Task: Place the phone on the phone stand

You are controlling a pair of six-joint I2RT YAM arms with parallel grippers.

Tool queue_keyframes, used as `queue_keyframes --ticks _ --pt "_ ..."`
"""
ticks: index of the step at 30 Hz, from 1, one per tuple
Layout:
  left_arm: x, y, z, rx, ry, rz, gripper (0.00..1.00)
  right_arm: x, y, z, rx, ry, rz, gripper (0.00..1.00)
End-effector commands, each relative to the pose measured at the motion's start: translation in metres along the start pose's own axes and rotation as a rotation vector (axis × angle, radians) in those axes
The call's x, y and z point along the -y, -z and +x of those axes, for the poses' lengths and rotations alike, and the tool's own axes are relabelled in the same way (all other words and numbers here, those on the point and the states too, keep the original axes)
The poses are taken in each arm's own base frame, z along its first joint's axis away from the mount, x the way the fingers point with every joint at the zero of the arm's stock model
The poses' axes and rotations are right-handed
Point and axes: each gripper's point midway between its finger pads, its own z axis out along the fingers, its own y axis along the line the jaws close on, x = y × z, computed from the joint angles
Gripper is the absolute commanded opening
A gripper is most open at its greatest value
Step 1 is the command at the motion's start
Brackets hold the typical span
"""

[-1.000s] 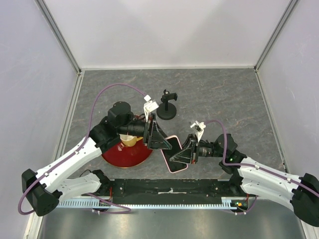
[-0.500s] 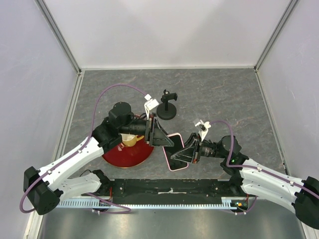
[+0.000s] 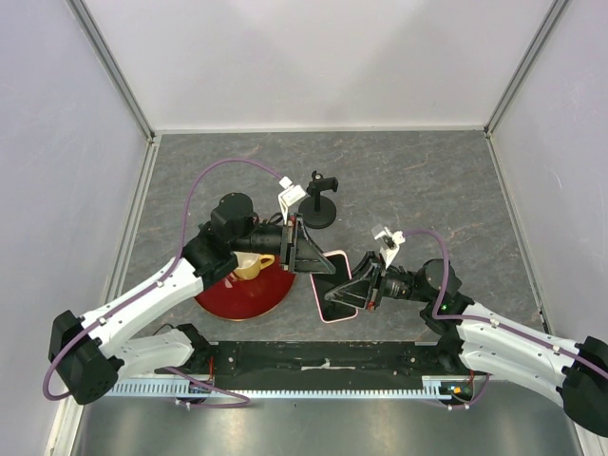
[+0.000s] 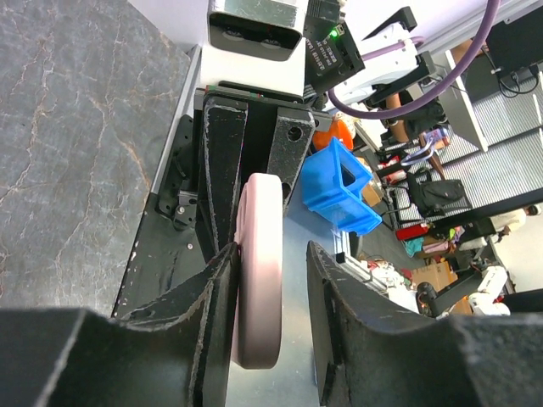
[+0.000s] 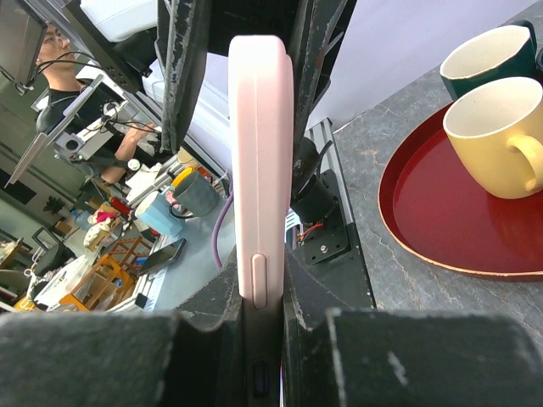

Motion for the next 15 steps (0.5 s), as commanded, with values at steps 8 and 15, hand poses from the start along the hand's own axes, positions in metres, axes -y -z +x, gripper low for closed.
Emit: queue_keyframes --ticks 8,15 --pt "0.019 -0.003 -0.01 0.014 -0.044 0.063 0.4 -0.018 -0.01 -0.037 0.114 0.067 -0.049 0.0" --pt "0.023 -0.001 -0.016 0.045 -0.098 0.055 0.06 -0.015 -0.012 -0.035 0.098 0.065 -0.048 0.0"
